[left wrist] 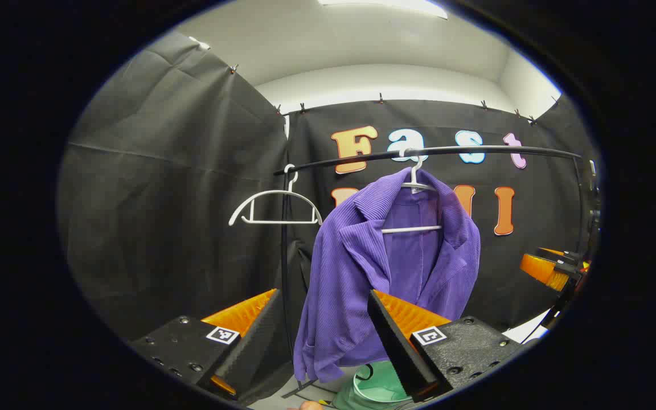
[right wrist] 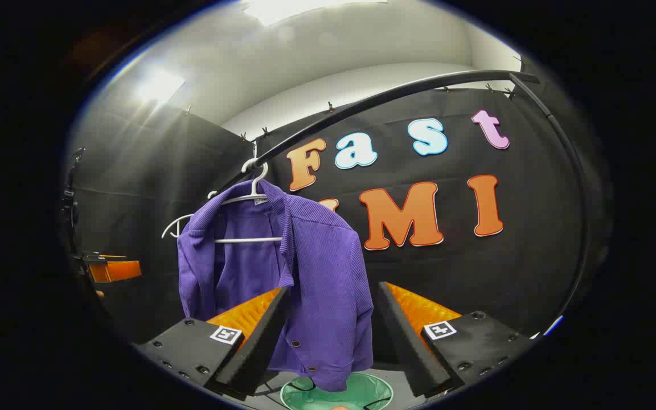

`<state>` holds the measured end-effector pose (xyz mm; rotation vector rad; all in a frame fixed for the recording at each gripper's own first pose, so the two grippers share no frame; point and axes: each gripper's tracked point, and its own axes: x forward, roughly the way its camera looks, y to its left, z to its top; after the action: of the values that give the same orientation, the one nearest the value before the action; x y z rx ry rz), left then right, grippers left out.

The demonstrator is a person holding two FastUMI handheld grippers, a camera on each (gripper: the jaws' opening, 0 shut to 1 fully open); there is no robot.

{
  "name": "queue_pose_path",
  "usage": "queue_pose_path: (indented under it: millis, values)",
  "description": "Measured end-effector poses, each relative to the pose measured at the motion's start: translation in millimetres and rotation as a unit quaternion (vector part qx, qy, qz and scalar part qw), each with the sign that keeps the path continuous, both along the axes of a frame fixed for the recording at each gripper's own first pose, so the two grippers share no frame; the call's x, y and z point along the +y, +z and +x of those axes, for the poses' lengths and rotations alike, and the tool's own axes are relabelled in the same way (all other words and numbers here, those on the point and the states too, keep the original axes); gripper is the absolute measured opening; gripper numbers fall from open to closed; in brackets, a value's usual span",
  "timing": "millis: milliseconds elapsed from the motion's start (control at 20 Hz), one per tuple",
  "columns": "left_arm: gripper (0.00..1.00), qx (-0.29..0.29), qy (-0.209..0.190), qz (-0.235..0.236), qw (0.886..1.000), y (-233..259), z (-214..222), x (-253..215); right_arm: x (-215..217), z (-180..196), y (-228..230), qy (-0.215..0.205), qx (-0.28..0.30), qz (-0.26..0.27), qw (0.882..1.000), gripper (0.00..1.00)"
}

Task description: Grasp the clothes on the hanger with both hands and then place them into the laundry hamper below.

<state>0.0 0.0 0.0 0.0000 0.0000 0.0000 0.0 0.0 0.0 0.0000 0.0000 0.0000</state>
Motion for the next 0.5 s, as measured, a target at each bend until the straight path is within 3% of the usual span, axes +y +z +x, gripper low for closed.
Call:
queue_pose_path:
  millis: [500]
  values:
    - [0.93,0.007,0.000,-0.007,1.000,-6.7,7.6,1.1,3.5,5.1,-5.4,0.004,0.006,-0.002,1.000,0.94]
